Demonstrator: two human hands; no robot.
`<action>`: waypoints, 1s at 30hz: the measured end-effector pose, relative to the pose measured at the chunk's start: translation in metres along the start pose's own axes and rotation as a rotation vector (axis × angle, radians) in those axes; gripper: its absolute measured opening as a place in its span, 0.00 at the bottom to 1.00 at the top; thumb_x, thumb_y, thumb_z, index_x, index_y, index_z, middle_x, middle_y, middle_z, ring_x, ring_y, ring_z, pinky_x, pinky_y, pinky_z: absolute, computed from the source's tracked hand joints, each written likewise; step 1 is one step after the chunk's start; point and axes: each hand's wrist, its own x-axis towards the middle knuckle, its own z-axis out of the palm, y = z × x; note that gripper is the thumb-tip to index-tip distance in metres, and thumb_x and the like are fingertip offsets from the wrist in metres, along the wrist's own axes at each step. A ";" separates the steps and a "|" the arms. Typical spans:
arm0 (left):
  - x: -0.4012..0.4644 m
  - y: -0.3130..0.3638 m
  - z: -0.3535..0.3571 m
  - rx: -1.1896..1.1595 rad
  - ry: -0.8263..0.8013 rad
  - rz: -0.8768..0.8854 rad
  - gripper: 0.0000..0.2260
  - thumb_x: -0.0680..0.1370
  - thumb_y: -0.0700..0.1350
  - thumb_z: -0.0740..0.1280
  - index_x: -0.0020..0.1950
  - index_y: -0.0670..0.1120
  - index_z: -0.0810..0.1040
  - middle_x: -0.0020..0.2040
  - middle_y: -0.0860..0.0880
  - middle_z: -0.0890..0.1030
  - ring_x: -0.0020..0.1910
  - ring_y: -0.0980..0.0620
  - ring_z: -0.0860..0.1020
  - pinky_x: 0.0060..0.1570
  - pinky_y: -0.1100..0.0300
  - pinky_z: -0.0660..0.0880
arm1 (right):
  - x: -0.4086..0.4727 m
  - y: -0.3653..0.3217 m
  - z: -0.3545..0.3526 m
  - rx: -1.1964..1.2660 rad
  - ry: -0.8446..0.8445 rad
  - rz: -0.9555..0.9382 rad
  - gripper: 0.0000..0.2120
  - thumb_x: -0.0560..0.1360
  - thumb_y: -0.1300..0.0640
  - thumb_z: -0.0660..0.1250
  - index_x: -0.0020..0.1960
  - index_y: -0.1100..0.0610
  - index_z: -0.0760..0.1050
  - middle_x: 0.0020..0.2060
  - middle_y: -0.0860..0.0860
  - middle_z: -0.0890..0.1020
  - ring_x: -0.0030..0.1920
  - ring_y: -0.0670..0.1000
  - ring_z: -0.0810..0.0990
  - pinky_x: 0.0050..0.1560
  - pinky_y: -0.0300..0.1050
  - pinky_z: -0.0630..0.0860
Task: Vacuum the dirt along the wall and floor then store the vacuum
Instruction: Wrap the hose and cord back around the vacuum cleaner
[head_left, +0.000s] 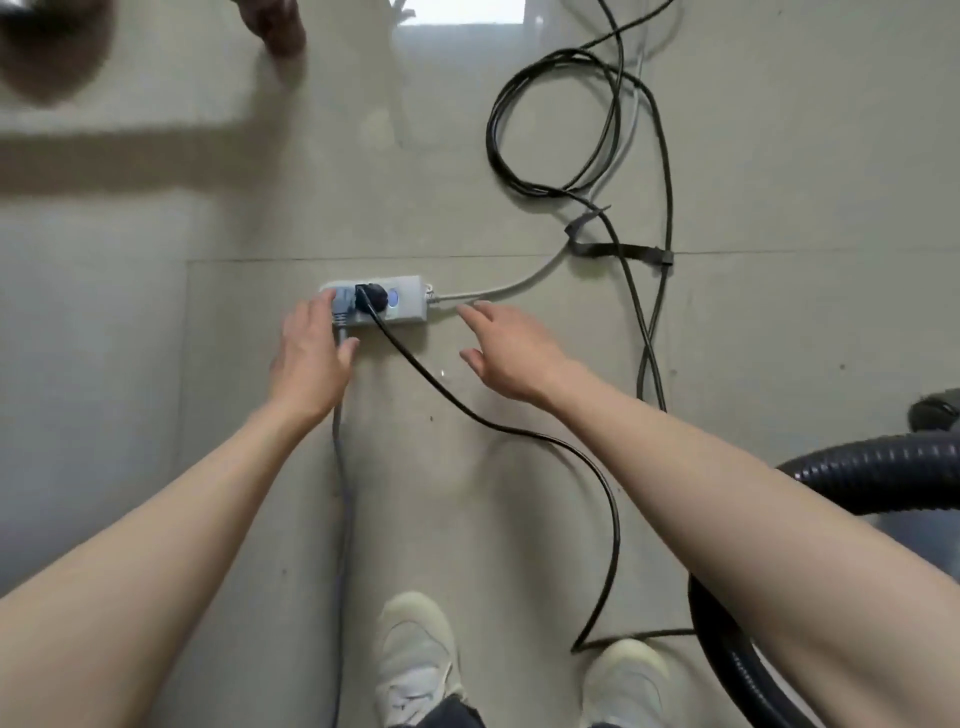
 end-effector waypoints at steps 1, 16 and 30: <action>0.013 -0.005 0.004 0.005 -0.013 0.046 0.24 0.76 0.38 0.67 0.70 0.37 0.65 0.65 0.37 0.71 0.65 0.38 0.67 0.66 0.48 0.63 | 0.017 -0.003 0.002 -0.023 0.020 -0.038 0.26 0.81 0.51 0.59 0.76 0.59 0.58 0.73 0.56 0.66 0.72 0.58 0.64 0.71 0.50 0.61; 0.069 -0.015 0.018 -0.016 0.120 0.336 0.01 0.74 0.36 0.67 0.45 0.38 0.76 0.40 0.40 0.80 0.41 0.39 0.76 0.39 0.50 0.71 | 0.105 -0.019 0.030 -0.020 0.130 -0.112 0.21 0.76 0.52 0.68 0.66 0.58 0.70 0.63 0.54 0.73 0.63 0.56 0.69 0.57 0.48 0.66; 0.075 -0.009 -0.001 0.019 -0.038 0.282 0.03 0.75 0.38 0.66 0.47 0.38 0.75 0.38 0.38 0.77 0.39 0.36 0.72 0.36 0.53 0.64 | 0.103 -0.024 0.023 -0.122 0.161 -0.073 0.20 0.77 0.46 0.65 0.67 0.52 0.69 0.66 0.48 0.73 0.66 0.53 0.67 0.59 0.48 0.63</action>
